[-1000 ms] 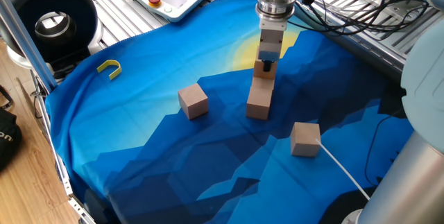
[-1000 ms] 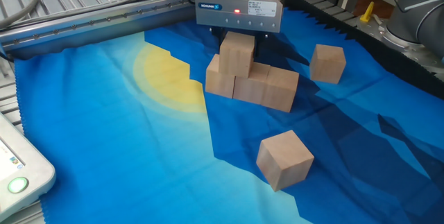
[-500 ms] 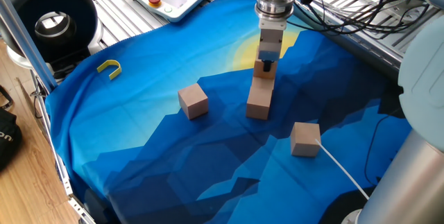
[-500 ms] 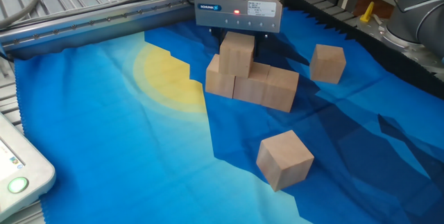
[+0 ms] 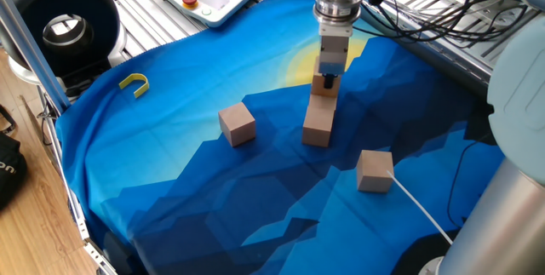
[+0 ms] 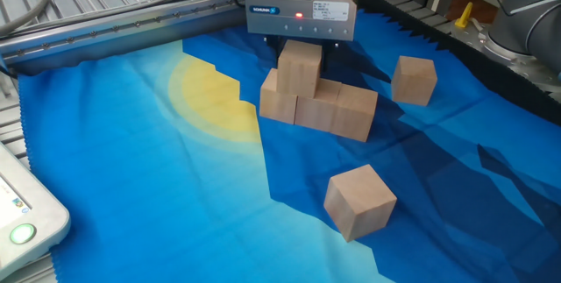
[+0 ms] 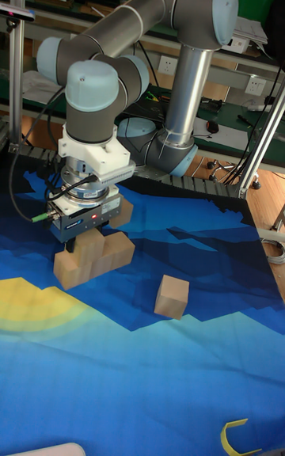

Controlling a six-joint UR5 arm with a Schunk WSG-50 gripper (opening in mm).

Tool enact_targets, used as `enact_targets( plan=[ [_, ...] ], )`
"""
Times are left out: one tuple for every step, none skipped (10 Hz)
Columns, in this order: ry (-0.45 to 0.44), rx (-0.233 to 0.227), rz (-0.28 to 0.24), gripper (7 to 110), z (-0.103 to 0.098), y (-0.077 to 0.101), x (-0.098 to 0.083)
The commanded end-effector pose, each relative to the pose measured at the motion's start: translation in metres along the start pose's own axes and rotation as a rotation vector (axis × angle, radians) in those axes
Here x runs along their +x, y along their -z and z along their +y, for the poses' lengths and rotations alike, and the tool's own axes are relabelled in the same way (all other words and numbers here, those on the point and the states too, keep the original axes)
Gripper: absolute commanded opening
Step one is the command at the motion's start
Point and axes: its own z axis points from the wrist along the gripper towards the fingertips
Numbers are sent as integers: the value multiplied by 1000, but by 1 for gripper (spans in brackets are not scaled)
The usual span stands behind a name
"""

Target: Stack the blocks into a pyramid shape

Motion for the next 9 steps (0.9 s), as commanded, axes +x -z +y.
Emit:
enact_targets(
  plan=[
    [8,0,-14,88,-2,0,-3],
    [-5,-3,-13,88,-1,0,-3],
    [-12,-12,-15,88,1,0,-3],
    [-24,-13,-9,88,2,0,-1],
    [-52,-20,-1,110,5,2,0],
    [-69,-25,9,110,9,4,1],
    [-74,-26,12,110,11,6,0],
    [-79,-20,21,110,11,7,1],
    [-91,-1,51,110,8,12,8]
  ],
)
